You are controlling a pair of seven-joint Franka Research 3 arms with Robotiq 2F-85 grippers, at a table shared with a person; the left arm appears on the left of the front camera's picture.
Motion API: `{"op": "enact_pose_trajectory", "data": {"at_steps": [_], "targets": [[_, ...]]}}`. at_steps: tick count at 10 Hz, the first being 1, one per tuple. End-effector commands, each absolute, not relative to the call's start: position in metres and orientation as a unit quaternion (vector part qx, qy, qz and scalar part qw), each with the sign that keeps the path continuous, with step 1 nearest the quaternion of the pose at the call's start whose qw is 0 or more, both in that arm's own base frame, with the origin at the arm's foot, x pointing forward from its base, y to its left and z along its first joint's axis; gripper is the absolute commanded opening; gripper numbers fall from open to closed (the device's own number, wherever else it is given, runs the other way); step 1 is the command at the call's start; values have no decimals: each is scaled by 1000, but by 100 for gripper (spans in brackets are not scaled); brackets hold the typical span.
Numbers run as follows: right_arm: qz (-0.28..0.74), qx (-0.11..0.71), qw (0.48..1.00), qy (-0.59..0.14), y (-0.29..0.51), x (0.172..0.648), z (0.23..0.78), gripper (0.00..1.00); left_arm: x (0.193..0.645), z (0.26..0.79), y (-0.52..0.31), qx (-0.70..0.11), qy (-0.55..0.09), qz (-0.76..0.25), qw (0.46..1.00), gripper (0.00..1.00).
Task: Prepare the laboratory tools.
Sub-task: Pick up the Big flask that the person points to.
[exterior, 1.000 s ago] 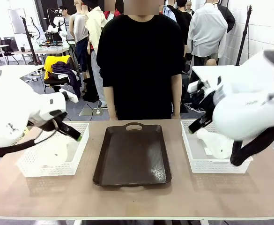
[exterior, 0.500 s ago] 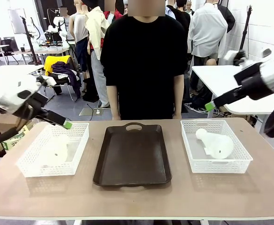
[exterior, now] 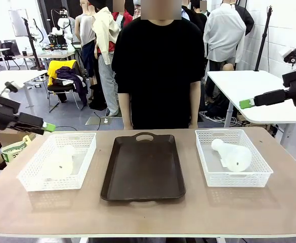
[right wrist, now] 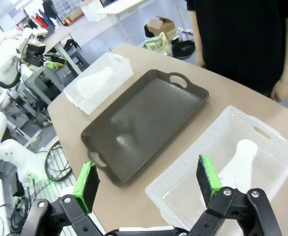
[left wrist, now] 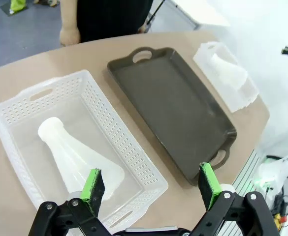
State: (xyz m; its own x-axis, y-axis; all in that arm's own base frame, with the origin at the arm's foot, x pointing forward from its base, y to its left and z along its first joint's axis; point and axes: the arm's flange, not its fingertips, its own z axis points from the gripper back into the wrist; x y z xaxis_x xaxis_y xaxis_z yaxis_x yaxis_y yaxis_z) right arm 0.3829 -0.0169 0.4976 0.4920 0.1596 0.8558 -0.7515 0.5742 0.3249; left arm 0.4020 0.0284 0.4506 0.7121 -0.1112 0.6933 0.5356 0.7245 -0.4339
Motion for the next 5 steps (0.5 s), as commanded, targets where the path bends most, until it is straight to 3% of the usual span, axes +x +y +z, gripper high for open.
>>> {"op": "enact_pose_trajectory", "data": {"at_steps": [1,3,5], "targets": [[240,379,807,-384,-28,397,488,100,403,439,55,-358,-316,-128,869,100],[174,376,855,-310,-39,409,473,100,398,423,73,-411,-271,-75,867,100],[144,411,867,-243,-50,428,455,100,399,410,85,-460,-236,-50,855,100]]}}
